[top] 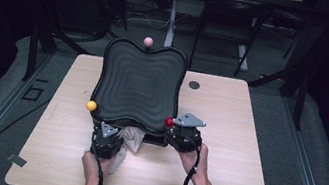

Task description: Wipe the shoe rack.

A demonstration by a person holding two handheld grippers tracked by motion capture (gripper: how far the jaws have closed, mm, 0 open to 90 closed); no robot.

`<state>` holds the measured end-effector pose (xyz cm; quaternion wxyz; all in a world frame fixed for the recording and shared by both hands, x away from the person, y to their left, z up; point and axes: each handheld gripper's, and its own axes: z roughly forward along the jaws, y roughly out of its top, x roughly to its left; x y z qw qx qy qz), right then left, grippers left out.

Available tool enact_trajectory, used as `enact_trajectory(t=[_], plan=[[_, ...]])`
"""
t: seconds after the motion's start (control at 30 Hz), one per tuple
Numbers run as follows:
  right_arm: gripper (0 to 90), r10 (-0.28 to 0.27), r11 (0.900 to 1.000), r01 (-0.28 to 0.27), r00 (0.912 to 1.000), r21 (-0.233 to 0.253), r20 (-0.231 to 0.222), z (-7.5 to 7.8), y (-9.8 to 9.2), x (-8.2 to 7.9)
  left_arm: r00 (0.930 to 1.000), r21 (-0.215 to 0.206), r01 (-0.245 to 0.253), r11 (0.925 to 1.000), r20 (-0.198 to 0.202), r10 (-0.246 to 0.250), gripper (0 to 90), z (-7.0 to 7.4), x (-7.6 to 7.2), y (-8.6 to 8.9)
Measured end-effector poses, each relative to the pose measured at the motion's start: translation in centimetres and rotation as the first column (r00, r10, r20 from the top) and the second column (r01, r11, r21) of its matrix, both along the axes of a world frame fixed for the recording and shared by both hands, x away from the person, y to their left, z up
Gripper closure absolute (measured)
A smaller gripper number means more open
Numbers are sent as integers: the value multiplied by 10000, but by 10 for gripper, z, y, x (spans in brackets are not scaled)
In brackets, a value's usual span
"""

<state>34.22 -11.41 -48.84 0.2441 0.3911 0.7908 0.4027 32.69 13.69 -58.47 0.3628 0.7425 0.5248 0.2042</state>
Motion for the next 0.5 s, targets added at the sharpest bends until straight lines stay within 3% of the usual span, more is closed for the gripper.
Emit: enact_trajectory(t=[0.3, 0.5], plan=[[621, 46, 9999, -45, 10000, -145, 46, 0, 1, 0, 9979, -11, 643, 9979, -15, -643, 830, 0, 2, -28], [621, 26, 9999, -25, 10000, -148, 36, 0, 1, 0, 9922, 165, 1247, 9921, -34, -1247, 830, 2, 4, -49]])
